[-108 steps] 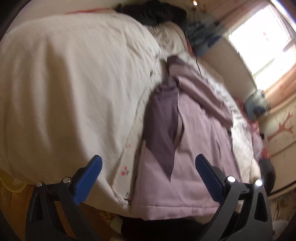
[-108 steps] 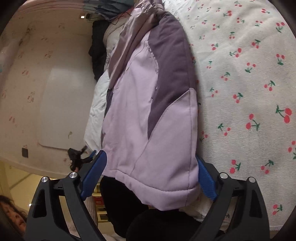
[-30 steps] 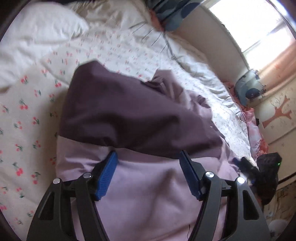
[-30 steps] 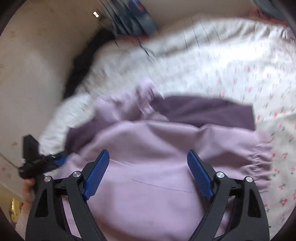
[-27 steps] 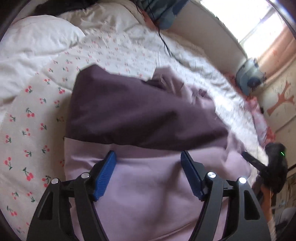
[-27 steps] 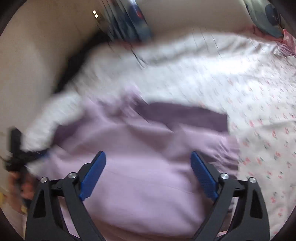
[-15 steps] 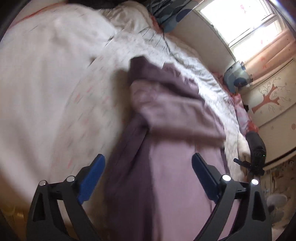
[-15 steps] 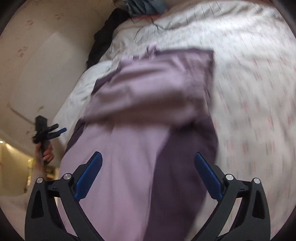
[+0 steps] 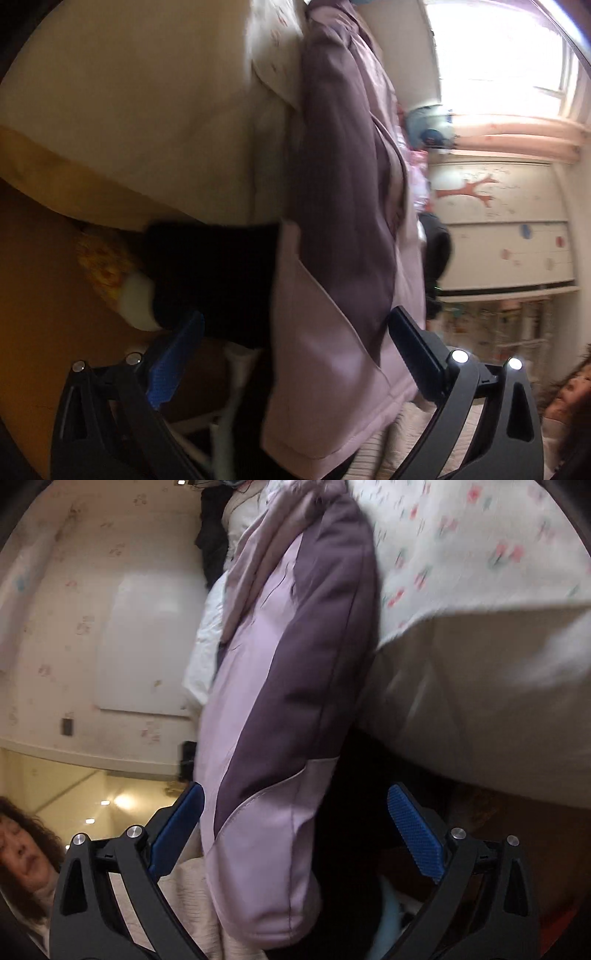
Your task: Fold large clothes
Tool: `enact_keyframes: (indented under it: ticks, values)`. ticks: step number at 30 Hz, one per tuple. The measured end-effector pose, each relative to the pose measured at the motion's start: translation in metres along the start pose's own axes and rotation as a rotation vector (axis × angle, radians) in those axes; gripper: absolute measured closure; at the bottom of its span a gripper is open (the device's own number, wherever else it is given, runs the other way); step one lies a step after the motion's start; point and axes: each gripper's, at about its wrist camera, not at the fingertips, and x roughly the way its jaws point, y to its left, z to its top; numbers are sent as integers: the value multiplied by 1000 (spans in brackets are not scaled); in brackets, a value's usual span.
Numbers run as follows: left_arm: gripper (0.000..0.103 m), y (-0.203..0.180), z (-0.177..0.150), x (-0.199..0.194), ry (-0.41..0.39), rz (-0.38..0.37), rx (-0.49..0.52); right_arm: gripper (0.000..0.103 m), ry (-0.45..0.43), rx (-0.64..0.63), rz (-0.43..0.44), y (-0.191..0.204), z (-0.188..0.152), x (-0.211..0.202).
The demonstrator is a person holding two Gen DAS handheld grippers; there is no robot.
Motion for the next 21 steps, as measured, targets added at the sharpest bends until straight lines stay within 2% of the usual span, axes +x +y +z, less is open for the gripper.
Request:
enact_keyframes:
  ticks: [3, 5, 6, 7, 8, 9, 10, 11, 12, 13, 14, 17, 19, 21]
  values:
    - [8, -6, -7, 16, 20, -37, 15, 8, 9, -9, 49, -1, 0, 20]
    - [8, -7, -10, 21, 25, -40, 4, 16, 9, -25, 48, 0, -4, 31]
    - [8, -6, -11, 21, 13, -33, -8, 26, 5, -30, 54, 0, -3, 36]
    - [8, -6, -13, 16, -13, -20, -14, 41, -9, -39, 66, 2, -2, 39]
    - [17, -7, -14, 13, -37, -12, -15, 50, -22, -57, 71, 5, -3, 38]
    - [44, -9, -14, 11, -51, -13, -11, 63, -42, -81, 79, 11, -3, 38]
    - [56, -15, -16, 11, -48, -23, 0, 70, -55, -95, 79, 16, -4, 36]
    - [65, -25, -18, 11, -55, 17, 25, 72, -75, -117, 74, 25, -5, 34]
    - [80, -35, -14, 9, -65, 43, 49, 76, -93, -134, 79, 35, -6, 32]
    - [83, -46, -13, 7, -74, 50, 68, 77, -110, -151, 91, 43, -7, 29]
    - [84, -60, -13, 2, -103, 48, 91, 78, -136, -175, 116, 54, -7, 26]
    - [85, -106, -17, -26, -216, -78, 192, 78, -210, -236, 224, 83, -4, 20]
    - [85, -126, -18, -35, -238, -69, 243, 78, -210, -249, 246, 89, -3, 20]
    - [85, -132, -18, -34, -218, -47, 273, 76, -143, -218, 209, 81, -1, 29]
